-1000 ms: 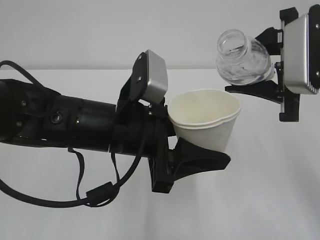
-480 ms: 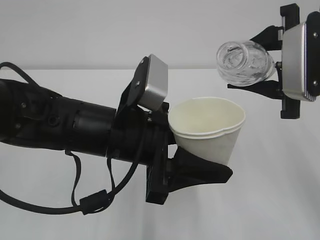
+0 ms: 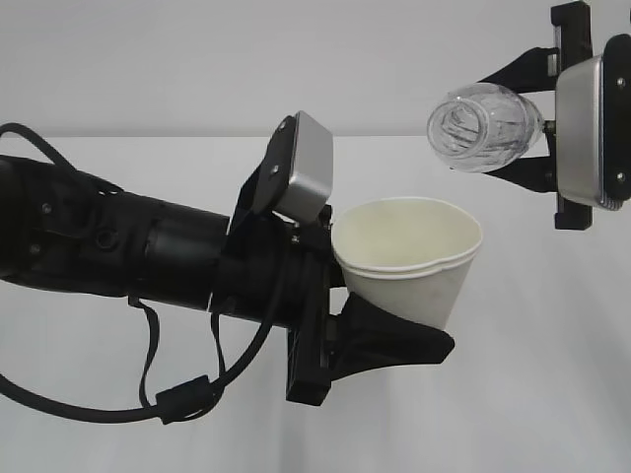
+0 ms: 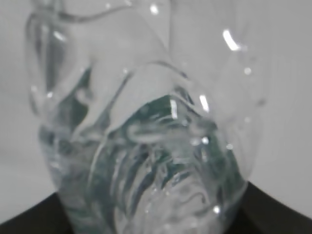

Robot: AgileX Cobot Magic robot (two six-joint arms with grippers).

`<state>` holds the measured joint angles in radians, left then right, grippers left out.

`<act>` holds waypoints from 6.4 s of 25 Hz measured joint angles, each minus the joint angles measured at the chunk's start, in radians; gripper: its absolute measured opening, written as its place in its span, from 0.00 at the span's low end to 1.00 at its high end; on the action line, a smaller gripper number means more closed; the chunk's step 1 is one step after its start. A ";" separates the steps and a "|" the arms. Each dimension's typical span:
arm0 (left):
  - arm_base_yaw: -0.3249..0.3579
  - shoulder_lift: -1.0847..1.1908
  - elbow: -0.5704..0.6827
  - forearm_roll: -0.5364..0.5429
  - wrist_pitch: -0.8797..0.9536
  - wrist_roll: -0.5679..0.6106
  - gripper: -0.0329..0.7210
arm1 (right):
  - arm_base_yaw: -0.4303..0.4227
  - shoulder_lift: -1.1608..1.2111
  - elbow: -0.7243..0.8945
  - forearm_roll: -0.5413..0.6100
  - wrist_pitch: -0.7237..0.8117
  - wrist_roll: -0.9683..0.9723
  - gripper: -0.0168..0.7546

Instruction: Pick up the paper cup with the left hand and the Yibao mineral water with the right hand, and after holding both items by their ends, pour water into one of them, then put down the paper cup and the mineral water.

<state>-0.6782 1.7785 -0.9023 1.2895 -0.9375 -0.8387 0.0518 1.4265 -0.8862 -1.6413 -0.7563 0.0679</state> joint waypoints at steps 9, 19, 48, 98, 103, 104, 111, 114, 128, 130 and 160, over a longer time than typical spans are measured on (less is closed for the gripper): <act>0.000 0.000 0.000 0.003 0.003 0.000 0.63 | 0.000 0.000 0.000 0.052 0.006 -0.103 0.57; 0.000 0.000 0.000 0.003 0.003 0.000 0.63 | 0.000 0.000 0.000 0.075 0.008 -0.187 0.57; 0.000 0.000 0.000 0.014 -0.022 0.000 0.63 | 0.000 0.000 -0.022 0.151 -0.015 -0.356 0.57; 0.000 0.000 0.000 0.092 -0.045 -0.038 0.62 | 0.060 0.000 -0.022 0.168 -0.021 -0.457 0.57; 0.000 0.000 0.000 0.087 -0.045 -0.038 0.62 | 0.060 0.000 -0.022 0.168 -0.019 -0.472 0.57; 0.000 0.000 0.000 0.087 -0.045 -0.038 0.62 | 0.060 0.000 -0.022 0.168 -0.019 -0.475 0.57; 0.000 0.000 0.000 0.087 -0.045 -0.038 0.62 | 0.060 0.000 -0.022 0.168 -0.019 -0.480 0.57; 0.000 0.000 0.000 0.087 -0.045 -0.038 0.62 | 0.060 0.000 -0.022 0.168 -0.019 -0.483 0.57; 0.000 0.000 0.000 0.087 -0.045 -0.038 0.61 | 0.060 0.000 -0.028 0.168 -0.019 -0.505 0.57; 0.000 0.000 0.000 0.087 -0.045 -0.039 0.61 | 0.060 0.000 -0.028 0.168 -0.019 -0.507 0.57; 0.000 0.000 0.000 0.087 -0.043 -0.041 0.61 | 0.060 0.000 -0.034 0.168 -0.034 -0.509 0.57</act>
<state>-0.6782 1.7785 -0.9023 1.3761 -0.9807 -0.8792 0.1122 1.4265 -0.9206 -1.4734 -0.7907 -0.4412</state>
